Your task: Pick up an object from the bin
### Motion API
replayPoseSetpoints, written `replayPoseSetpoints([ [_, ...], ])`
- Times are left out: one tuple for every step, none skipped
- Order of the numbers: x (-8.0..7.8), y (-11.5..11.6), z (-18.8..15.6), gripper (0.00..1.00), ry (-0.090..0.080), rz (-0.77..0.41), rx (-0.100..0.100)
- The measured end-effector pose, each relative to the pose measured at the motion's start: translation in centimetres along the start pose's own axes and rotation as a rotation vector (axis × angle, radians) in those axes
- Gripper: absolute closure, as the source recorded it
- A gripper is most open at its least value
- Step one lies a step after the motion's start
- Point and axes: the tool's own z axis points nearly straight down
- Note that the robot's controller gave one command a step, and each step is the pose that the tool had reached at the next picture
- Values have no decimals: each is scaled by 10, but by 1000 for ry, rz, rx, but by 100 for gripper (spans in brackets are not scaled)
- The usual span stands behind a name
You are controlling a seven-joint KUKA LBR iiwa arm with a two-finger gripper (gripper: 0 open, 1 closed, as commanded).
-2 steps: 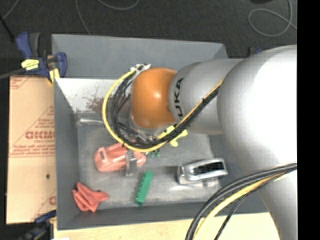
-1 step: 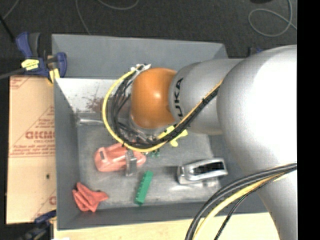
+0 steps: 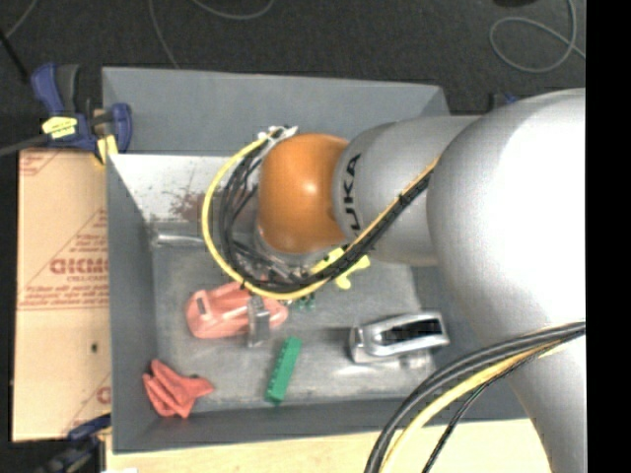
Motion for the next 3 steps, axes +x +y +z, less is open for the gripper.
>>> replayPoseSetpoints([
  [0,0,0,100,0,1,0],
  [0,0,0,100,0,2,0],
  [0,0,0,100,0,2,0],
])
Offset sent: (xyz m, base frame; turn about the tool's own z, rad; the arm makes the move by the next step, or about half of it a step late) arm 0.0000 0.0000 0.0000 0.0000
